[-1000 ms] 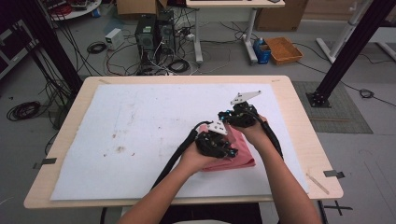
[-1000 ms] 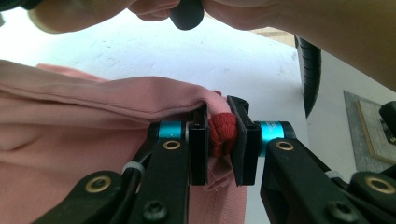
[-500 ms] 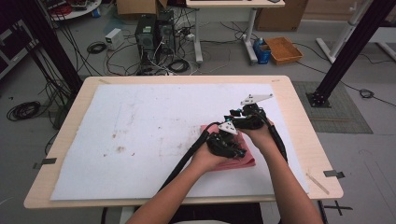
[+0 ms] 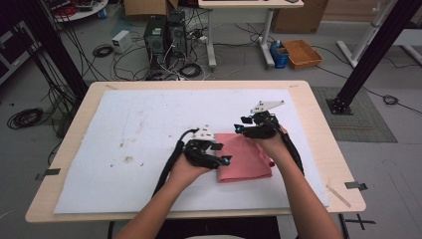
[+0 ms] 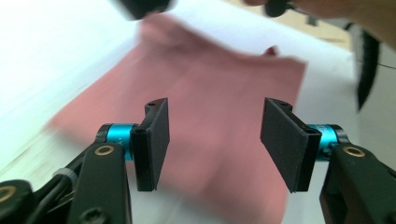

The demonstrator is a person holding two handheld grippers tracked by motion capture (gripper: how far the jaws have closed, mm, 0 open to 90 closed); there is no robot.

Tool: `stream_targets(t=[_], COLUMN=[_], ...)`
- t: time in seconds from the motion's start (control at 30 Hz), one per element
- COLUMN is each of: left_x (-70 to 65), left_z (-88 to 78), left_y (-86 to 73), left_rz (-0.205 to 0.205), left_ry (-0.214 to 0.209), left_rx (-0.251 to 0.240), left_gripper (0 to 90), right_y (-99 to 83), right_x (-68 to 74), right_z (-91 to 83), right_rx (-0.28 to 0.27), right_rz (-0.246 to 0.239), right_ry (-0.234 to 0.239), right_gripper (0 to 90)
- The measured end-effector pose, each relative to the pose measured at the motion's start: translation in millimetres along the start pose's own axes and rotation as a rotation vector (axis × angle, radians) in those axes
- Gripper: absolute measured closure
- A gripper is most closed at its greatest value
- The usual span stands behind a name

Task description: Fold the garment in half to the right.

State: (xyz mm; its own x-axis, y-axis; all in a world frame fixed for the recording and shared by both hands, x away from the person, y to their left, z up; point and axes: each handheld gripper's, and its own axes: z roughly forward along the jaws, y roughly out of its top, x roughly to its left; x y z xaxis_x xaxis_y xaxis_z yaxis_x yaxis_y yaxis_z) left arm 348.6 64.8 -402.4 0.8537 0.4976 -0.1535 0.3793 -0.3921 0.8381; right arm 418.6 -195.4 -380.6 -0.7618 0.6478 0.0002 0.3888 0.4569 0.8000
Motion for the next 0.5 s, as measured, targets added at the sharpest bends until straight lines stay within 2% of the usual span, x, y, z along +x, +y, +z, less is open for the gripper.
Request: stream_targets(t=[0.07, 0.2, 0.23, 0.4, 0.5], left_x=[8.3, 21.7, 24.2, 28.3, 29.8], left_z=[-11.9, -27.3, -29.4, -36.1, -37.2], left_y=[-10.0, -27.1, -29.4, -34.4, -36.5], left_rz=[-0.028, -0.075, -0.080, -0.088, -0.086], left_ry=[0.028, 0.056, 0.061, 0.071, 0.075], left_rx=[-0.007, -0.023, -0.020, -0.024, -0.016], left_gripper=[40.3, 40.3, 40.2, 40.1, 40.1], right_y=[1.1, 7.5, 9.6, 13.2, 7.4], right_x=[2.6, 8.8, 9.1, 10.9, 9.9], right_z=[7.7, 25.4, 30.4, 59.2, 72.2], right_rx=[0.024, 0.071, 0.076, 0.185, 0.265], right_rz=[-0.006, -0.022, -0.025, -0.016, -0.012], right_ry=[0.011, 0.024, 0.029, 0.058, 0.065], right_gripper=[55.7, 55.5, 55.5, 55.1, 66.8])
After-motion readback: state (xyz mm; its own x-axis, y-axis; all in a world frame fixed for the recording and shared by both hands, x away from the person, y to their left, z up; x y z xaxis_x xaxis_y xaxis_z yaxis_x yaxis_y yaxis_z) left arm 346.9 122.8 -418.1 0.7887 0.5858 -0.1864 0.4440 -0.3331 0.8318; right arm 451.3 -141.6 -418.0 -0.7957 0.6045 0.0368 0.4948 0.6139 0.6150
